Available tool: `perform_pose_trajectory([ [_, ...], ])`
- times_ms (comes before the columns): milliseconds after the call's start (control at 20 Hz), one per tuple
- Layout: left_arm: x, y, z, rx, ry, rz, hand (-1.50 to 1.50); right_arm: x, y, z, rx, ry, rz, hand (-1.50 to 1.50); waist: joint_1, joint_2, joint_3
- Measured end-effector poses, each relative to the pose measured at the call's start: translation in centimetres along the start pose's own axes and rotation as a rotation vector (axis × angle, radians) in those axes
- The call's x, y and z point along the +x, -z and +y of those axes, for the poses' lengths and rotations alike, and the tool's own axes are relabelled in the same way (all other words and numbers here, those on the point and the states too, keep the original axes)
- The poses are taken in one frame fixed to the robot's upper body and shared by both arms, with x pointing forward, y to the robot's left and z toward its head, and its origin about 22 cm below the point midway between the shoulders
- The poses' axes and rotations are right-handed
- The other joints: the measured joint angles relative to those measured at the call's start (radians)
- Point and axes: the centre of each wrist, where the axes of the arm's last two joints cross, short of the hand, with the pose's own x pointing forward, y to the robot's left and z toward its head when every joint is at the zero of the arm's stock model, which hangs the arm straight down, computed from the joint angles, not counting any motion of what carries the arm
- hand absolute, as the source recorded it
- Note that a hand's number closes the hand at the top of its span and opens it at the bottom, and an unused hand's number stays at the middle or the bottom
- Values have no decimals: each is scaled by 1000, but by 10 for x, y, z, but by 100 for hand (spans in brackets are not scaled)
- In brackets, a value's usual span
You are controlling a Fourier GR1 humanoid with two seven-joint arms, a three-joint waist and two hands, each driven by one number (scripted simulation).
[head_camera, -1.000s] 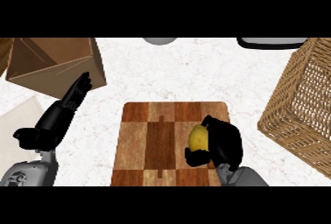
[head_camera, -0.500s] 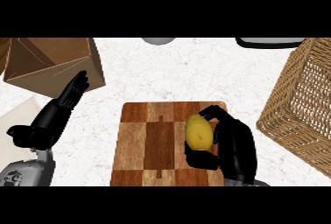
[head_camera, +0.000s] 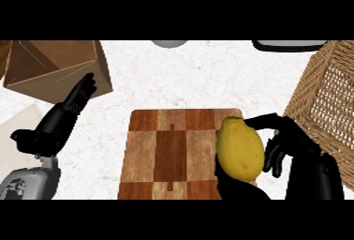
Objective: Pick the lemon from the cutting board and place it in the basket
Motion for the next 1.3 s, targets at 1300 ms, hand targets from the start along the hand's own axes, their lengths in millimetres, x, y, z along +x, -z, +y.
perform_pose_trajectory([
  [1300, -2, 0, -4, -5, -9, -12, 0, -16, 174, -102, -451, -114, 220, 150, 15, 6, 1],
])
